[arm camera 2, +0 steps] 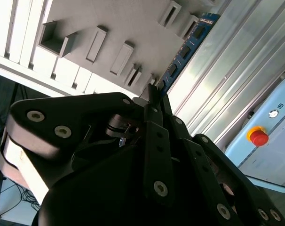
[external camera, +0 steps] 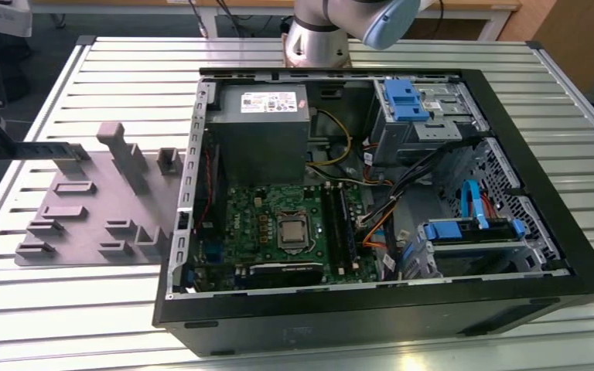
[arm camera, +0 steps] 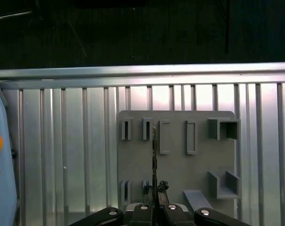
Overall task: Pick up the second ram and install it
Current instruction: 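Pick up the second ram and move it above second insertion slot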
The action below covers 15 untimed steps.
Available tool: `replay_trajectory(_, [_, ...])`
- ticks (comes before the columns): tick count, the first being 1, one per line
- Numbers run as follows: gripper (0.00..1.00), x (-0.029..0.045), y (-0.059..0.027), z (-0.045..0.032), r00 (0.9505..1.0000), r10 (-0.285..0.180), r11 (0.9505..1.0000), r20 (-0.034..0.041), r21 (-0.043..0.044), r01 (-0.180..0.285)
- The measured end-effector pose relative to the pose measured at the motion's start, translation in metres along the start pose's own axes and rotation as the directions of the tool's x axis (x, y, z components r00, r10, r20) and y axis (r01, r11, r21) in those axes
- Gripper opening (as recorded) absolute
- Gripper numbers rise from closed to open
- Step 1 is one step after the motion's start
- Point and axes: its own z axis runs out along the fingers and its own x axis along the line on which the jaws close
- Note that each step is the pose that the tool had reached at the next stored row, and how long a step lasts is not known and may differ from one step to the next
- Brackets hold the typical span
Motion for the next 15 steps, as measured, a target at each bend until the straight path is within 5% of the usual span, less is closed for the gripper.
replay_trajectory(15, [0.14,0.0001,0.0000,-0.0168,1.0000,0.000,1.0000,0.0000,0.0000,0.000])
